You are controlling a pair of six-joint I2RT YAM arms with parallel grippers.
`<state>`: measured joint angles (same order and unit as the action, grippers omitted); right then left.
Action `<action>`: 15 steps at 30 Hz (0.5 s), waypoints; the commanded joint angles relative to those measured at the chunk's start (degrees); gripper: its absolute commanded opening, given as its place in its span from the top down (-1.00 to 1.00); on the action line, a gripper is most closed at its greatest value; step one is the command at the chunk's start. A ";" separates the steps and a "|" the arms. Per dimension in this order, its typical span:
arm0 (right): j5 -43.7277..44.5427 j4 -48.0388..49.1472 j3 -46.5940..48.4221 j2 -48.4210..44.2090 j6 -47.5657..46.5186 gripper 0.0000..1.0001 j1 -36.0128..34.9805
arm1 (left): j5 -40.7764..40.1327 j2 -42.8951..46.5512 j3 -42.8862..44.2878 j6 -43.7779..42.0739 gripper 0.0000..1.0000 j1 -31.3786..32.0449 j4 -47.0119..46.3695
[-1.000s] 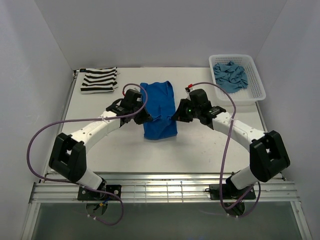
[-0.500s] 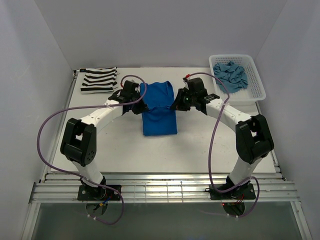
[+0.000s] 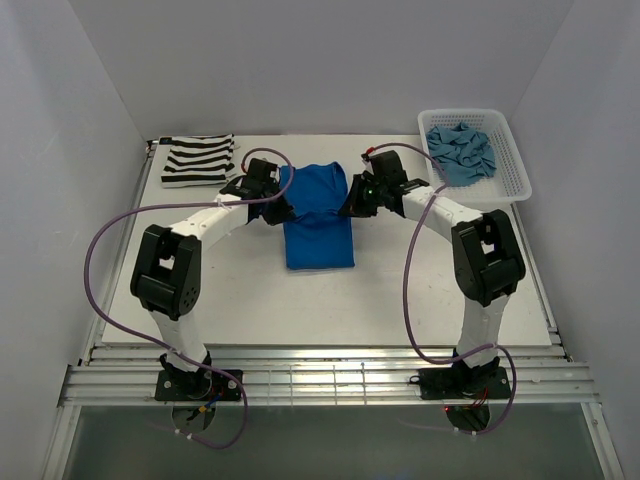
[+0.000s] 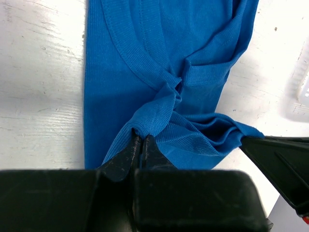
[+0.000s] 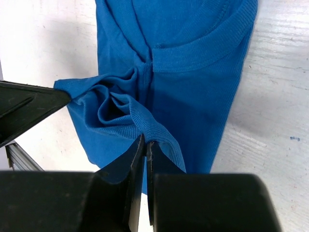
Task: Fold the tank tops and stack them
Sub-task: Fold the tank top
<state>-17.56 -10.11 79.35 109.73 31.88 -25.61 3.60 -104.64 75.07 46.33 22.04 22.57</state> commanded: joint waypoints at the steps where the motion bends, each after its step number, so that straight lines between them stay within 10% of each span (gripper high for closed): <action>1: -1.77 0.00 3.44 1.79 -0.85 0.85 0.47 | -1.13 -0.21 1.22 -0.10 1.00 -0.77 -0.07; 15: 0.69 0.27 5.90 6.63 0.64 0.85 1.08 | 2.38 -8.82 5.44 -0.01 1.00 -2.18 1.08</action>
<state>-17.89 -10.52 82.41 115.77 32.21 -24.82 4.95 -114.08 77.93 46.74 20.16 23.57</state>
